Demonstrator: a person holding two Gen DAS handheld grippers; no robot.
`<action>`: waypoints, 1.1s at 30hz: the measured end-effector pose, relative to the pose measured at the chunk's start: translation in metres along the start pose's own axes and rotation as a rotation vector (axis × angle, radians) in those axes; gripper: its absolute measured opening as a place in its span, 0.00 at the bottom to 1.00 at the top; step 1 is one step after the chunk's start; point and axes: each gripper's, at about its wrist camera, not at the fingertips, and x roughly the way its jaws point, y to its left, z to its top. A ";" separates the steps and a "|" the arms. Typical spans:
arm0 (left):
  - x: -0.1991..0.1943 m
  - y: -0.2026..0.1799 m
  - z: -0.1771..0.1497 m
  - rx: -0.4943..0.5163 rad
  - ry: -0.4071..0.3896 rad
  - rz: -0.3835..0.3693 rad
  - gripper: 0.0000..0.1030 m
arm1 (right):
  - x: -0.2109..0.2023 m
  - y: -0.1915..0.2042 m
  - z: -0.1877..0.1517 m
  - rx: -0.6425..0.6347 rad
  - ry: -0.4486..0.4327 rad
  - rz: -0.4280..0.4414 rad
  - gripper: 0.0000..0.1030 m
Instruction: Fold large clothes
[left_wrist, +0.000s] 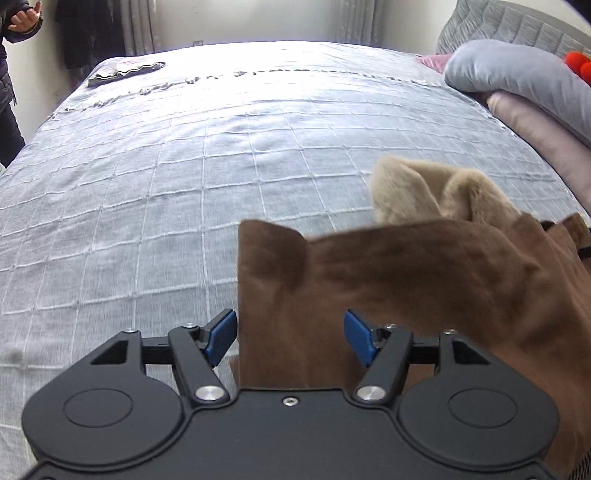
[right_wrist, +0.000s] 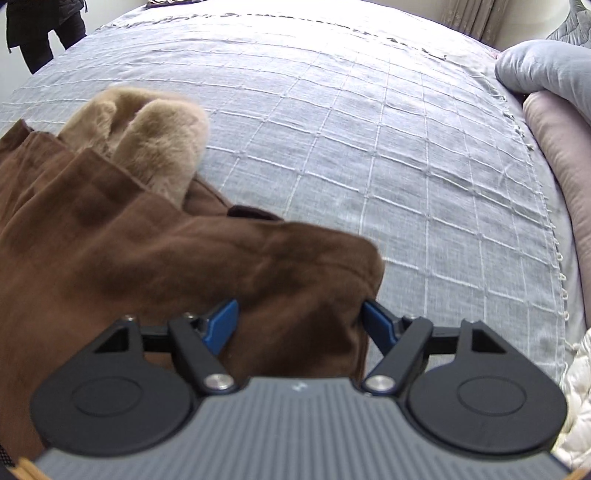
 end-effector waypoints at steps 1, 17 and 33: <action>0.003 0.001 0.002 -0.002 0.002 0.002 0.59 | 0.002 -0.001 0.002 0.003 0.000 -0.001 0.71; -0.019 0.003 0.016 -0.100 -0.149 0.064 0.06 | -0.014 0.024 0.014 -0.067 -0.145 -0.128 0.09; 0.057 0.014 0.016 -0.176 -0.199 0.229 0.06 | 0.022 0.016 0.058 0.018 -0.225 -0.230 0.08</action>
